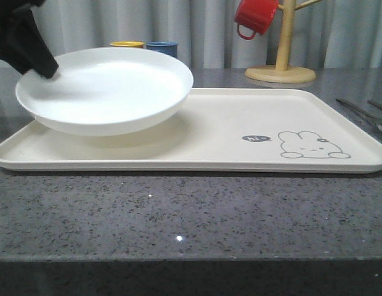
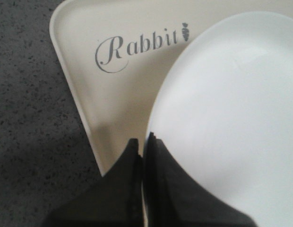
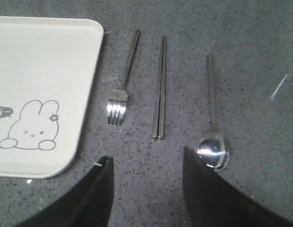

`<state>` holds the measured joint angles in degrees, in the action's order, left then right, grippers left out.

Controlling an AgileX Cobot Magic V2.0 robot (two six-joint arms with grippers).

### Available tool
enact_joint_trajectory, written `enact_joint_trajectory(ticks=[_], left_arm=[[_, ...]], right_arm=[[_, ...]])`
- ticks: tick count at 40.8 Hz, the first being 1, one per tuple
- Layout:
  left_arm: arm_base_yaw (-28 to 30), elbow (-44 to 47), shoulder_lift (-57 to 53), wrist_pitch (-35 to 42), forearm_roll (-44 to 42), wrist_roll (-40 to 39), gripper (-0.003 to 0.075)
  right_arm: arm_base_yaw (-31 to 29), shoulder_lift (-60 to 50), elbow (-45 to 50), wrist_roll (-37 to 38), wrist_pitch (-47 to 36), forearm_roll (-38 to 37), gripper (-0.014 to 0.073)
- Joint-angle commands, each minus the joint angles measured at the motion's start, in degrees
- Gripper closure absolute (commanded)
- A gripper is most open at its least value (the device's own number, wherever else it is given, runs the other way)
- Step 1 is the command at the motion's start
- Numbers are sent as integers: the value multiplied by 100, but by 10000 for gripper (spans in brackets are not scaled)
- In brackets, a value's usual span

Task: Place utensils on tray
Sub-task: 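Lift the white plate with the left gripper and set it on the tray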

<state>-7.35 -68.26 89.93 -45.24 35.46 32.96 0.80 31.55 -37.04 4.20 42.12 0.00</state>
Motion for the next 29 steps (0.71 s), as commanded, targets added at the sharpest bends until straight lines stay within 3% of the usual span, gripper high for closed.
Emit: enact_joint_trajectory(ticks=[1,7,11,19,29], left_arm=[[-54,-172,61,445,268,1,738],[-54,-172,358,446,268,1,734],[-62,-172,437,340,268,1,669],[-62,-172,437,166,268,84,317],[-62,-172,-67,-60,202,146,290]], right_arm=[[-37,61,-180,-41,-360,-52,222],[-37,61,-180,-41,-360,-52,222],[-37,61,-180,-41,-360,-52,222],[-37,61,-180,-41,-360,-52,222],[-37,61,-180,-41,-360,-52,222]])
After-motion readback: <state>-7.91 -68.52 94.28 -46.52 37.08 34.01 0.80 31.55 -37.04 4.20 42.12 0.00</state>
